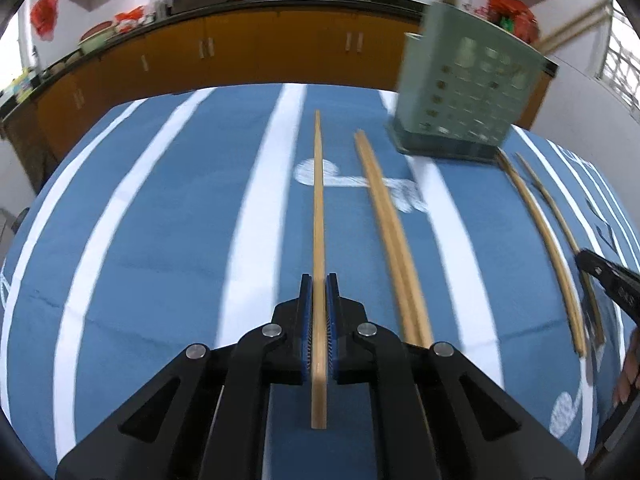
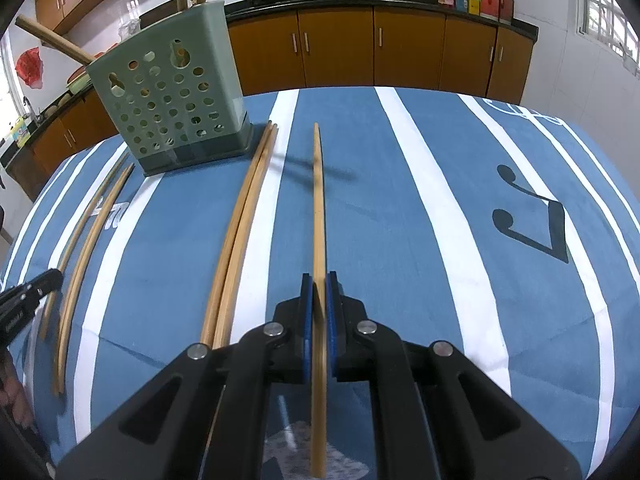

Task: Organize utensils
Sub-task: 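Lower the left tool and grasp a chopstick while the right tool grasps another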

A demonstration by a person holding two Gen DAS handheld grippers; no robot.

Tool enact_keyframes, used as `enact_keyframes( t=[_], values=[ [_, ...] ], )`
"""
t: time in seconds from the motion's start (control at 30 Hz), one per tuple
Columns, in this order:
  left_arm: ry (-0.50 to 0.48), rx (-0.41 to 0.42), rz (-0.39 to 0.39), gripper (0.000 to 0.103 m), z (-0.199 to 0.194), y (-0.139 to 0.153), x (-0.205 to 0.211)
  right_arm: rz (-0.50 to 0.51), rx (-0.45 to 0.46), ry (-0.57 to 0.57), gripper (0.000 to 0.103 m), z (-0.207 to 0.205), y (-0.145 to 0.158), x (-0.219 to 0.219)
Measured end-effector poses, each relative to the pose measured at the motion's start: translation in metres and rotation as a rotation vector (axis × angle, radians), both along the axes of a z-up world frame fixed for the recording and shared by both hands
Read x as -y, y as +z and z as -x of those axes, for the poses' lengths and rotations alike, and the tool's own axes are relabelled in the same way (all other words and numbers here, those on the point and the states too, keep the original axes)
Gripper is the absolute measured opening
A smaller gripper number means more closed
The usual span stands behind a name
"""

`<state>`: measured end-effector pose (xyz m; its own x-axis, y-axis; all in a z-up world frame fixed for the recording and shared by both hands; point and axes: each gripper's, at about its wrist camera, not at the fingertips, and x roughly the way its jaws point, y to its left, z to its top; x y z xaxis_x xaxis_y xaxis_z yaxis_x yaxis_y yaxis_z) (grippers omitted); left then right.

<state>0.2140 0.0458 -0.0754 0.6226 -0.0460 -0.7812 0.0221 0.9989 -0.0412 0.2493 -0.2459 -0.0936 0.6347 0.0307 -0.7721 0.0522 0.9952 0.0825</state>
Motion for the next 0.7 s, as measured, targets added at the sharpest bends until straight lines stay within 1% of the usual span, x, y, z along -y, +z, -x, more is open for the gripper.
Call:
enact_keyframes(
  t=[0.1, 0.23, 0.5, 0.7],
  values=[
    [0.030, 0.004, -0.003, 0.007, -0.008, 0.000, -0.012, 0.003, 0.005, -0.004, 0.008, -0.005, 0.000, 0.002],
    [0.032, 0.009, 0.015, 0.007, -0.014, 0.000, -0.020, 0.017, 0.013, -0.008, 0.008, -0.013, 0.000, 0.003],
    [0.033, 0.008, 0.026, 0.008, -0.016, 0.001, -0.020, 0.002, 0.012, -0.010, 0.008, -0.016, -0.001, 0.006],
    [0.033, 0.008, 0.017, 0.008, -0.015, 0.001, -0.019, 0.013, 0.011, -0.011, 0.008, -0.016, 0.000, 0.004]
  ],
)
